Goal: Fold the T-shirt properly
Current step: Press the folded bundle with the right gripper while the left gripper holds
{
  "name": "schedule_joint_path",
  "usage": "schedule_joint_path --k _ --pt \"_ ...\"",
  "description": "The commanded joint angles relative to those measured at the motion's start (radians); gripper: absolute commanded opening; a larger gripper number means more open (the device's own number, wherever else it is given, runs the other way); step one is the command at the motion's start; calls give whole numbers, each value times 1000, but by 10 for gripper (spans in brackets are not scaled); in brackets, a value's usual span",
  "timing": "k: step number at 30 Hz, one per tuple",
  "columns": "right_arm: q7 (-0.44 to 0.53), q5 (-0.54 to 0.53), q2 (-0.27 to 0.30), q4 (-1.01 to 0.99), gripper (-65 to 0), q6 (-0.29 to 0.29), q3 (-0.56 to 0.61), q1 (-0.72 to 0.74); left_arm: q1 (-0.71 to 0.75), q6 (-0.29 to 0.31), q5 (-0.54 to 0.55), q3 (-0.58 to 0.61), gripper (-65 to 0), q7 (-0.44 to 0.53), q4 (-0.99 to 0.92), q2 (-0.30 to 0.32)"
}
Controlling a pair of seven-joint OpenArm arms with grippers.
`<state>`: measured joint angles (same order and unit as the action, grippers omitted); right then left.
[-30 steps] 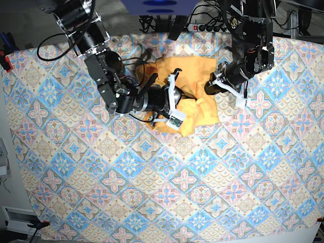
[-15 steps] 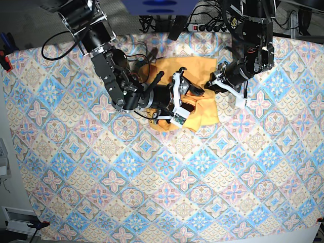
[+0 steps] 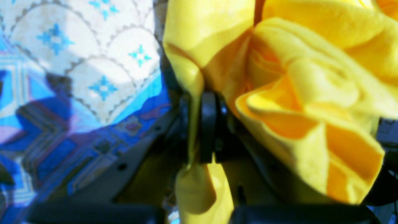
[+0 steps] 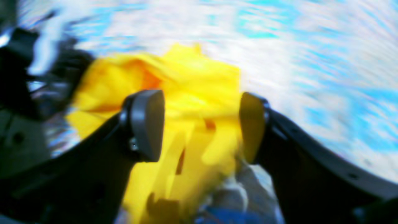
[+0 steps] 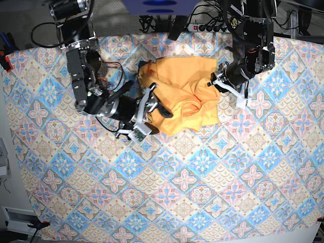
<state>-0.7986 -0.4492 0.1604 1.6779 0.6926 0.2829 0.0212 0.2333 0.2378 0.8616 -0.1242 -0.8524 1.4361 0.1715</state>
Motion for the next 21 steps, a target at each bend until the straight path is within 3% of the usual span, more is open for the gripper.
schedule_joint_path --k 1,5,9,16,21 --pt "26 -18 5 23 -342 6 -38 9 -5 11 17 -16 -650 9 13 13" --pt "26 -18 9 6 -480 6 -118 -4 -5 16 17 -47 -650 9 13 13" --pt "26 -18 5 -92 -568 6 -121 3 -5 16 17 -47 -650 9 13 13" --pt "71 -18 -54 -287 -581 6 -27 73 -10 16 12 -41 -650 9 13 -5" --pt "58 -21 -54 -238 -586 6 125 76 -12 16 9 -42 -650 9 12 -8"
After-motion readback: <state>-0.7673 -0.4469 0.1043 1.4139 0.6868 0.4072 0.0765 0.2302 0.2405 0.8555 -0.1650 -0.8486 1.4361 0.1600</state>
